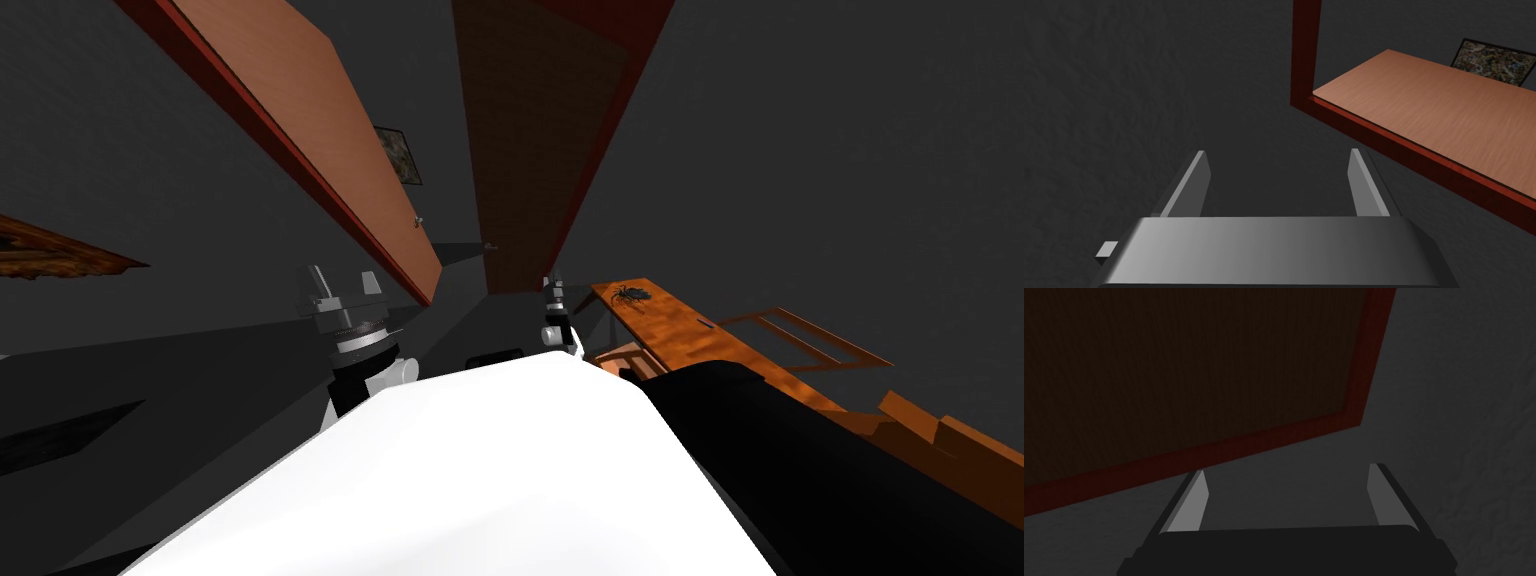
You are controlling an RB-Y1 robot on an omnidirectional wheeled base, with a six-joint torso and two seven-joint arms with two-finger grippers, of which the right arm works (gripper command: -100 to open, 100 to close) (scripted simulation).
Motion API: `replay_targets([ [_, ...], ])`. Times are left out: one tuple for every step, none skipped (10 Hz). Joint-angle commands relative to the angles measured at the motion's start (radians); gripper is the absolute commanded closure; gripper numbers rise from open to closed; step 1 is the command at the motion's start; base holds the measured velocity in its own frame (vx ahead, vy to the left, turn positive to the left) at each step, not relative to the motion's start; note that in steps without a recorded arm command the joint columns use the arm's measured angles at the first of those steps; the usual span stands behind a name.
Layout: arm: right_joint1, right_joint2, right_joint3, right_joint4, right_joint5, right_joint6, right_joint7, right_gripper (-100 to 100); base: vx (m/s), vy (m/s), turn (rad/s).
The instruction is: Push the door open
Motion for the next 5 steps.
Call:
replay_targets([
  [-0.014,-0.002,-0.003,0.035,0.003,-0.009,0.001,-100,0.094,0.03,0.017],
  [-0.021,-0.004,-0.004,0.057,0.004,-0.015,0.001,-100,0.092,0.033,0.017],
  [-0.029,-0.005,-0.005,0.079,0.006,-0.02,0.001,-100,0.103,0.031,0.018],
  [-0.037,-0.007,-0.007,0.101,0.007,-0.026,0.002,-100,0.105,0.015,0.014],
  [-0.045,-0.008,-0.008,0.123,0.009,-0.032,0.002,-100,0.118,0.017,0.019],
])
